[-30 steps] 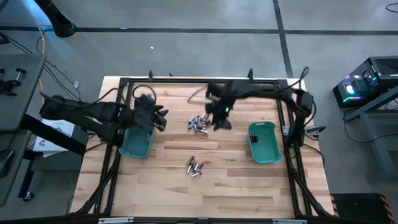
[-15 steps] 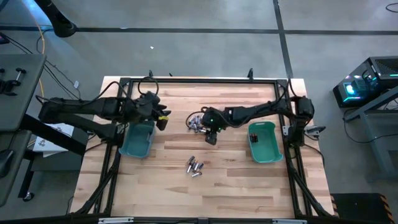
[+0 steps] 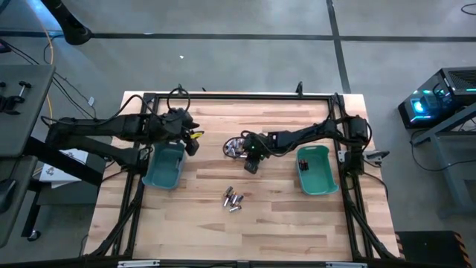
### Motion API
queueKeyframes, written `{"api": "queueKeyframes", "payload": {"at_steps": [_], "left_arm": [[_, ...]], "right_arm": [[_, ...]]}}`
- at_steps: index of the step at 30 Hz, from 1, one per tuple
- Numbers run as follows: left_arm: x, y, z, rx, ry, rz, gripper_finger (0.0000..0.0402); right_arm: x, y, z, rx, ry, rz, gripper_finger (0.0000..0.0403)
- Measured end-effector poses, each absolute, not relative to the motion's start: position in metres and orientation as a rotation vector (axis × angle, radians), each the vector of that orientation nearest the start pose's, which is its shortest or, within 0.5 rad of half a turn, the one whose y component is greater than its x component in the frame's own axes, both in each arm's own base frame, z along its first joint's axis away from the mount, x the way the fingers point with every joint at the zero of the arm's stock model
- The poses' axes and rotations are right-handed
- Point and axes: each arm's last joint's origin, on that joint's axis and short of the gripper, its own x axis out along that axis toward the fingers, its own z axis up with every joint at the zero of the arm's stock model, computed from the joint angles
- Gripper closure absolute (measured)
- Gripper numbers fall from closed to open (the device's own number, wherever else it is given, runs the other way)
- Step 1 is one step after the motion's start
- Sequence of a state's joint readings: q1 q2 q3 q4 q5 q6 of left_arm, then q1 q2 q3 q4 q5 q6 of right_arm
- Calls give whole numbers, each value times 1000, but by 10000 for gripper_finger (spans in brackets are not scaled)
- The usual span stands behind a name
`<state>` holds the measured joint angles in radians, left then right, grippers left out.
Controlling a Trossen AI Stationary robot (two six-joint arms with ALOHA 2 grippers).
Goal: Sort batteries
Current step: Put the silver battery into the blue bin
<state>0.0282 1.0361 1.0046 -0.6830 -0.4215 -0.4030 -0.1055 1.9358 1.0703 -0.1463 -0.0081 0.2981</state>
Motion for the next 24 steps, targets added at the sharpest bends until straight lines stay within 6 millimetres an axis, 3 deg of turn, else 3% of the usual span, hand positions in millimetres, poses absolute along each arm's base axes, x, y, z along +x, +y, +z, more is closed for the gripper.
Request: {"api": "queueKeyframes", "payload": {"at_steps": [7, 12, 17, 21, 24], "left_arm": [[203, 18, 321, -197, 620, 543, 253], [203, 16, 321, -215, 634, 496, 253], [203, 15, 321, -224, 636, 471, 253], [203, 15, 321, -246, 631, 478, 253], [203, 15, 321, -271, 625, 487, 253]], "right_arm": [[370, -36, 122, 459, 989, -224, 396], [379, -23, 140, 547, 976, -92, 402], [383, -21, 159, 573, 930, -71, 399], [390, -15, 168, 452, 877, 31, 382], [391, -6, 168, 289, 866, 71, 339]]}}
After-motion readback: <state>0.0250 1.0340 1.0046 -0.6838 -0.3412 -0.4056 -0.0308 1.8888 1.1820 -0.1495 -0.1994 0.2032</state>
